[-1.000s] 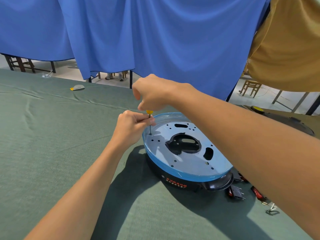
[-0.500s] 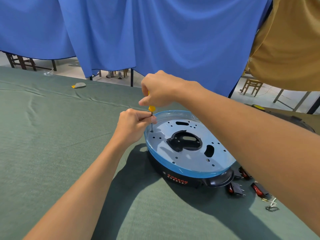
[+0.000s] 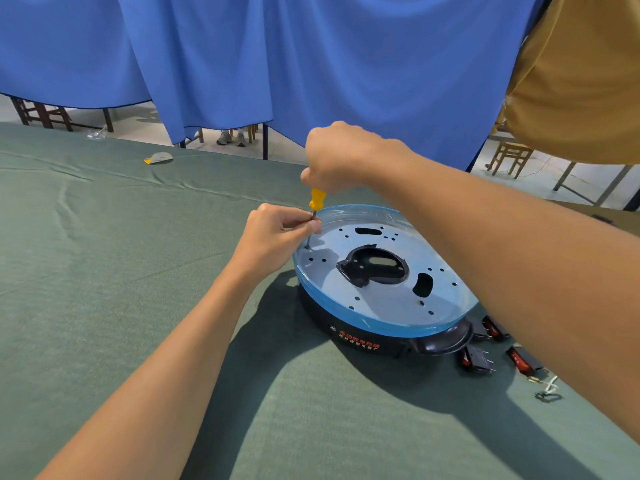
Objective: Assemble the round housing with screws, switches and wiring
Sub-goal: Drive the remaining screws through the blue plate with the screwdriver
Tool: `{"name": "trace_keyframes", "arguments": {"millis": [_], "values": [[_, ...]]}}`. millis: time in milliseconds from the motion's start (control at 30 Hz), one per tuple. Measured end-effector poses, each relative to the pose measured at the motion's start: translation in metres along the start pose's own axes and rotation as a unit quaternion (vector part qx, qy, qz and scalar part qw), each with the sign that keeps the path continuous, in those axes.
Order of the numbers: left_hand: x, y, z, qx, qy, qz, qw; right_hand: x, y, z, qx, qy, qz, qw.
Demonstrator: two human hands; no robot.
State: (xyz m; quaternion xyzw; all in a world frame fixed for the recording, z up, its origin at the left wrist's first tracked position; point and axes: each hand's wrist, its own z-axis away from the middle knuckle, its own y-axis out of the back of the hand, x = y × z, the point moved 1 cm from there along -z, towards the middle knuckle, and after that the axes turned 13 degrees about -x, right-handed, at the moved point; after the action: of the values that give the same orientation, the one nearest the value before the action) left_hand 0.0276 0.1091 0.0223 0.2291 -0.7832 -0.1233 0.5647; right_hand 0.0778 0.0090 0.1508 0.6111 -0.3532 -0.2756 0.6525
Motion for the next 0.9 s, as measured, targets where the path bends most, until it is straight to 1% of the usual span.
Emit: {"name": "trace_keyframes", "arguments": {"millis": [67,167,300,367,433,533,633,733,800,900], "values": [[0.002,-0.001,0.0,0.012,-0.001,0.011,1.0,-0.001,0.002,0.002,-0.008,-0.003,0.019,1.0],[0.002,-0.001,0.0,0.009,-0.005,-0.016,1.0,-0.004,0.005,0.005,-0.052,0.012,0.017,0.998],[-0.001,0.003,-0.002,-0.018,-0.002,-0.025,1.0,-0.004,0.01,0.006,-0.09,0.104,-0.025,0.99],[-0.001,0.003,-0.002,-0.026,-0.002,-0.032,0.999,-0.004,0.011,0.005,-0.095,0.127,-0.026,0.987],[-0.001,0.003,-0.003,-0.038,0.003,-0.027,0.999,-0.006,0.01,0.004,-0.077,0.126,-0.02,0.989],[0.0,0.002,-0.003,-0.043,0.02,-0.015,0.999,-0.008,0.005,-0.001,-0.044,0.098,-0.011,0.994],[0.002,0.001,-0.002,0.008,0.003,-0.015,1.0,-0.009,-0.002,-0.005,-0.032,0.049,-0.002,0.998],[0.003,-0.003,0.0,0.051,0.002,-0.023,0.998,-0.006,-0.001,-0.005,-0.048,0.025,-0.011,0.998],[0.001,-0.003,0.001,0.052,0.011,-0.029,0.998,-0.005,0.003,-0.002,-0.073,0.038,0.003,0.997],[0.0,0.0,-0.001,0.043,0.007,-0.066,0.997,-0.007,0.011,0.002,-0.106,0.1,0.03,0.989]]}}
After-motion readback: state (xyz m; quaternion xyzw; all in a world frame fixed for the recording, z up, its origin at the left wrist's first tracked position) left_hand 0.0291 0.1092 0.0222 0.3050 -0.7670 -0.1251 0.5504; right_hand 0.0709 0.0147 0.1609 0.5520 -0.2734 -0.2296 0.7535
